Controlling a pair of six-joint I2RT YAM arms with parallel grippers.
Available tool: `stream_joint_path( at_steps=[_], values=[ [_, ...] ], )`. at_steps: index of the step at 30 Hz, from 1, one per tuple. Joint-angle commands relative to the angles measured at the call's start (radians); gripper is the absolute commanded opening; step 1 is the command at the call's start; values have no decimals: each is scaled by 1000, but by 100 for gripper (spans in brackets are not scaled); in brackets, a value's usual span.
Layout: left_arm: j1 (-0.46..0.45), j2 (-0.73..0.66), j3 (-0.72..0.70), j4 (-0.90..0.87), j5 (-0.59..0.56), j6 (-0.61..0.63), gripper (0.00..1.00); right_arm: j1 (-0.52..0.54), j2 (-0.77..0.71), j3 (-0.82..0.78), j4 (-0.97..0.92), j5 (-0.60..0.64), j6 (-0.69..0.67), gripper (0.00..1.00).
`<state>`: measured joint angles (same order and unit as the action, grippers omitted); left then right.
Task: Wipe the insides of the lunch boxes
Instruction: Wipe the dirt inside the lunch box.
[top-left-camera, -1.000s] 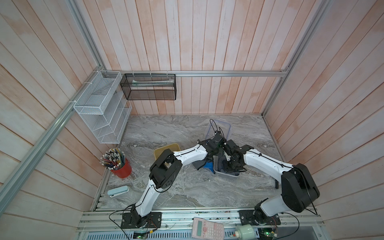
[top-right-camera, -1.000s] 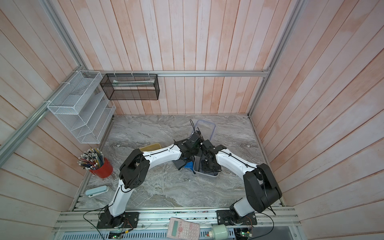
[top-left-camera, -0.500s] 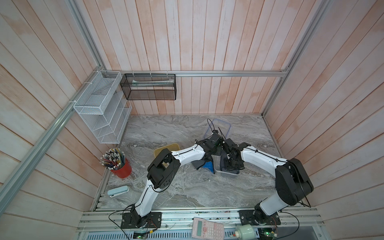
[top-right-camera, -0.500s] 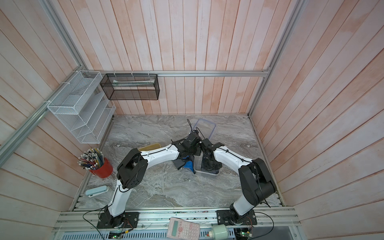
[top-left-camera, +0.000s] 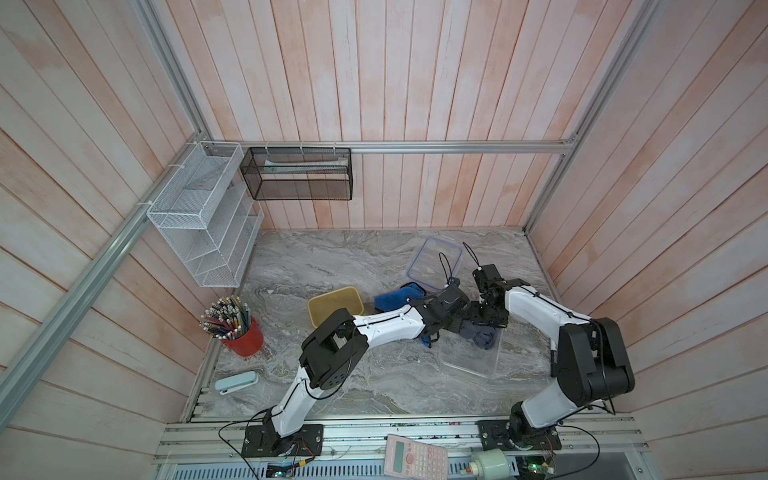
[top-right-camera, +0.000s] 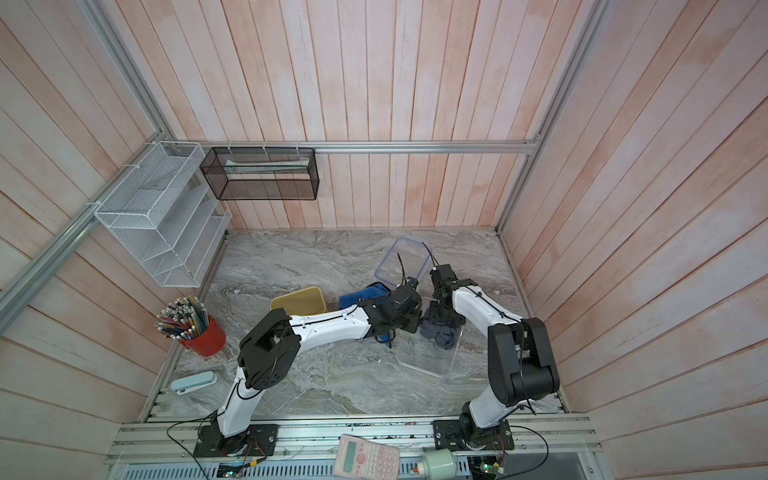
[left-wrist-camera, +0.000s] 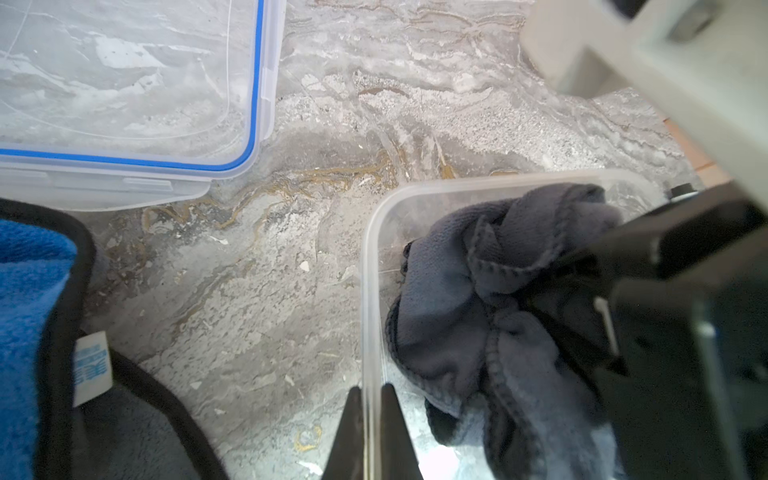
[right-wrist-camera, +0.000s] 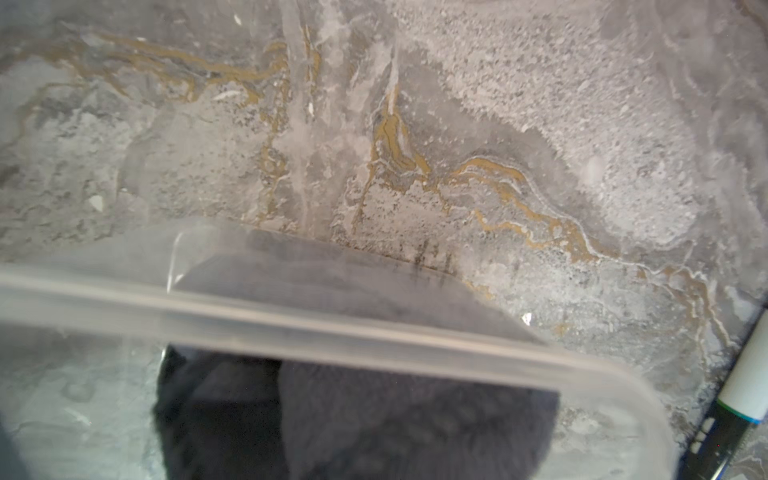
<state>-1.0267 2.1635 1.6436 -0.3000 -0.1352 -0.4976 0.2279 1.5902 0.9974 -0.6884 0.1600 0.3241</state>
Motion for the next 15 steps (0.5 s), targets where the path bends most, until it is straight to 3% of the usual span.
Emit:
stream_joint_path(
  at_steps=[1, 10, 15],
  values=[
    [-3, 8, 5, -66, -3, 19, 0, -25, -13, -22, 84, 68, -17, 0],
    [-3, -4, 4, -14, 55, 35, 0, -75, -150, -165, 295, -78, 52, 0],
    [-3, 2, 6, -1, 84, 16, 0, -73, -180, -220, 460, -247, 112, 0]
  ],
)
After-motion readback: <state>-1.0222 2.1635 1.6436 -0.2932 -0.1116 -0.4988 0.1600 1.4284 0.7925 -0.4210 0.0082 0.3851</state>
